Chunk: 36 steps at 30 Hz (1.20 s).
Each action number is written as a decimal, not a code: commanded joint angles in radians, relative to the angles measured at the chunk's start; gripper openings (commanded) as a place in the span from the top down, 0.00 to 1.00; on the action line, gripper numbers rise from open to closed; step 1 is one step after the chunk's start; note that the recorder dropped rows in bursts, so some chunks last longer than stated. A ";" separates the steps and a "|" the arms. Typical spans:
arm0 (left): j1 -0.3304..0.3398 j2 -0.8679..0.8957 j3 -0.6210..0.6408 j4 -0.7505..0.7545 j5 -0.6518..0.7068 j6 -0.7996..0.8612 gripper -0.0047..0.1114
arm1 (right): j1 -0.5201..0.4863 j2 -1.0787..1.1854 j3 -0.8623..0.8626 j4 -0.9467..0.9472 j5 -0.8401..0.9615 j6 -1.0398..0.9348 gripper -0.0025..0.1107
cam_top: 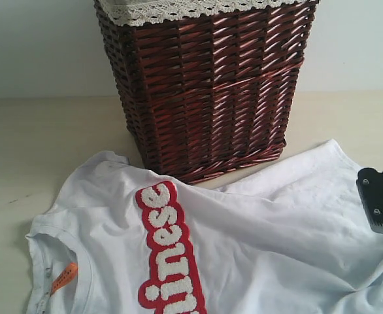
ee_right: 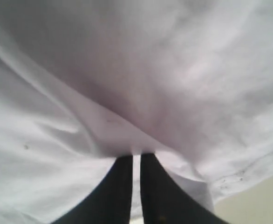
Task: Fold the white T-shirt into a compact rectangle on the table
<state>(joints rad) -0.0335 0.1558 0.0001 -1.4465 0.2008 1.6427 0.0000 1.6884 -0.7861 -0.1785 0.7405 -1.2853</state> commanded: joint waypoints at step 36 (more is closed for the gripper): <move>0.004 -0.008 0.000 -0.008 0.000 -0.001 0.95 | -0.330 0.004 0.002 0.178 0.233 -0.175 0.98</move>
<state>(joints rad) -0.0335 0.1558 0.0001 -1.4465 0.2008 1.6427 -0.2966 1.6661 -0.7861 0.0000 0.9683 -1.4552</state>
